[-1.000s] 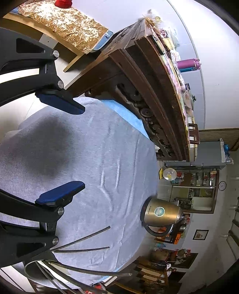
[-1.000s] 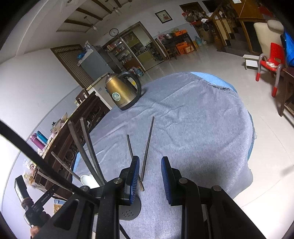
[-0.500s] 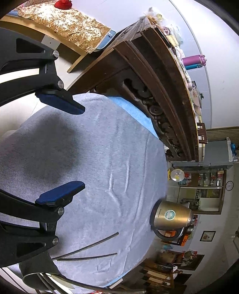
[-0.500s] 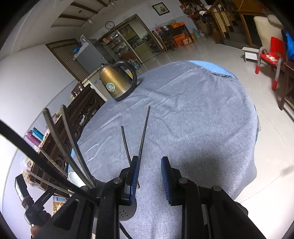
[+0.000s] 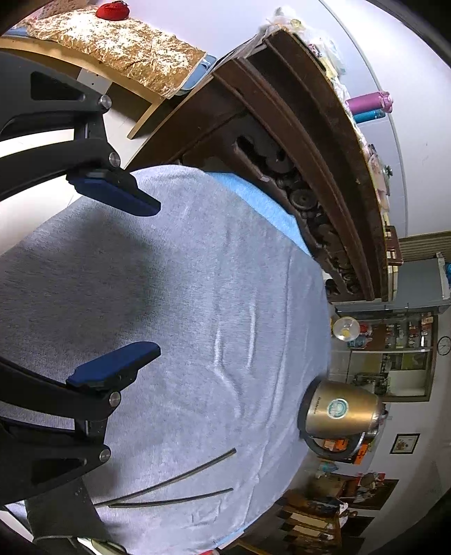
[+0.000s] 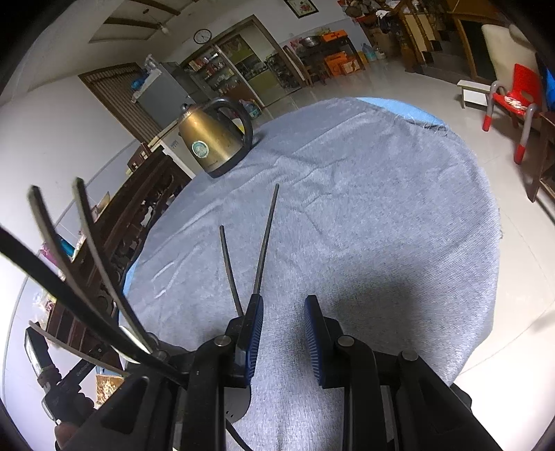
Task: Organize utensils
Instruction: 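Move both grippers back over the last chopsticks on the cloth, then grasp a chopstick with the right gripper while the left gripper grasps another chopstick, then lift both chopsticks and carry them toward the grey cup, then lower the chopsticks into the grey cup and open both grippers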
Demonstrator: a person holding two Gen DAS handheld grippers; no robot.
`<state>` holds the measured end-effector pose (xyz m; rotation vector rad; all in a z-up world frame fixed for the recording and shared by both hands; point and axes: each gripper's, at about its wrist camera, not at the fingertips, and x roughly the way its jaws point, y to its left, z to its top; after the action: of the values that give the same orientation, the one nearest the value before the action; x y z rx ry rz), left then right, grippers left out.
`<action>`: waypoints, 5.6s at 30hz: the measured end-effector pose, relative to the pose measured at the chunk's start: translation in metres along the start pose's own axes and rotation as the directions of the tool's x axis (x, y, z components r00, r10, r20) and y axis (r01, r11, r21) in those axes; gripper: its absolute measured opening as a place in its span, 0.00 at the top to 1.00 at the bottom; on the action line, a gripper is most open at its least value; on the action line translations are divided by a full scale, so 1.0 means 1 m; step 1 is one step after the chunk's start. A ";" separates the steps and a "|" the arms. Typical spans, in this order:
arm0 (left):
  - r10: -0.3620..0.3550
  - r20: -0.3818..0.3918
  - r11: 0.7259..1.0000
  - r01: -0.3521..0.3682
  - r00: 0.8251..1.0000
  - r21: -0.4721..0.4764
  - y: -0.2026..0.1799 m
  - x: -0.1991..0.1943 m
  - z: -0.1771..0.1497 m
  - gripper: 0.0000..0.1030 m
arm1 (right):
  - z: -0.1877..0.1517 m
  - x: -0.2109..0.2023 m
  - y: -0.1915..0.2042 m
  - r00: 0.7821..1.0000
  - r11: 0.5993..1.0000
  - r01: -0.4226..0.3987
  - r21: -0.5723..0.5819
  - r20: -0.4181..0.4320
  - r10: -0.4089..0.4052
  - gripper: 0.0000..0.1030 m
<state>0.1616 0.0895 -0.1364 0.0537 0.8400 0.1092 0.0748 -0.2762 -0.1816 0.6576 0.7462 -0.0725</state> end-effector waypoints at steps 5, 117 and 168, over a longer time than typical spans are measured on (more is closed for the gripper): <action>-0.002 -0.021 1.000 0.002 1.000 0.004 -0.001 0.014 0.002 0.27 | 0.001 0.014 0.000 1.000 1.000 0.008 0.001 -0.018 -0.008 0.74; -0.286 0.348 0.958 0.265 0.893 0.107 -0.045 -0.101 0.127 0.95 | 0.143 -0.029 0.049 0.869 0.925 -0.261 -0.274 0.352 0.349 0.94; -0.449 0.425 0.885 0.457 0.786 0.089 -0.050 -0.192 0.079 0.95 | 0.041 -0.165 0.124 0.836 0.833 -0.230 -0.502 0.337 0.434 0.95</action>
<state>0.0972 0.0168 0.0536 -0.1405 0.3808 -0.3445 0.0134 -0.2284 0.0137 0.3031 0.1767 0.2716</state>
